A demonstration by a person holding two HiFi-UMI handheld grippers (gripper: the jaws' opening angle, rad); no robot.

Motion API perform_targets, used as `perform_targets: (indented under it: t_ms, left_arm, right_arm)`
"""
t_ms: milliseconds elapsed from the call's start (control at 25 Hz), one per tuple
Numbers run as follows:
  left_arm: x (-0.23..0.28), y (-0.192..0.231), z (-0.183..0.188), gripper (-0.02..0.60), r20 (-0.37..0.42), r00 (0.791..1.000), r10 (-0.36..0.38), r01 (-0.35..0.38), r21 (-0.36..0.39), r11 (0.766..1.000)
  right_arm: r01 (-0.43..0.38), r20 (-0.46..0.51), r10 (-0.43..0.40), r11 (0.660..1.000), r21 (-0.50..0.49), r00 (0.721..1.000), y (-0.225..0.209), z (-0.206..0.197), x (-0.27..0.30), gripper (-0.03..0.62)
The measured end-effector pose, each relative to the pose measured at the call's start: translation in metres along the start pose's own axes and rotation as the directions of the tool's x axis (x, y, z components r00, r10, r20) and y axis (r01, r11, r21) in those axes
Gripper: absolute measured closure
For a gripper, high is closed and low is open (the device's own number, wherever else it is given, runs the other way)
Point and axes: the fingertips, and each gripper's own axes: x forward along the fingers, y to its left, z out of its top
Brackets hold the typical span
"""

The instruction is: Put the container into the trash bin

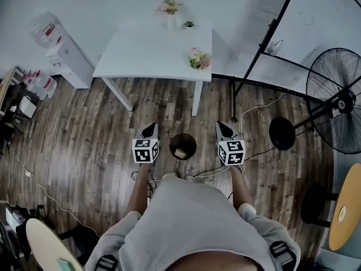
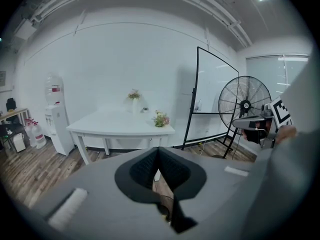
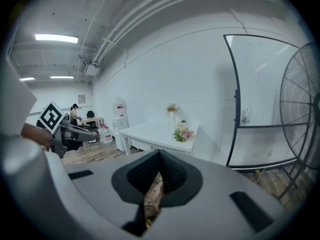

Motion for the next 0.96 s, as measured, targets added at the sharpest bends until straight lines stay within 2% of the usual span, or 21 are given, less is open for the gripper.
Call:
perform_targets:
  t_ms: [960]
  left_arm:
    - [0.007, -0.005, 0.001, 0.571, -0.002, 1.000, -0.014, 0.014, 0.022, 1.000]
  right_arm:
    - [-0.006, -0.022, 0.006, 1.000, -0.012, 1.000, 0.007, -0.010, 0.011, 0.580]
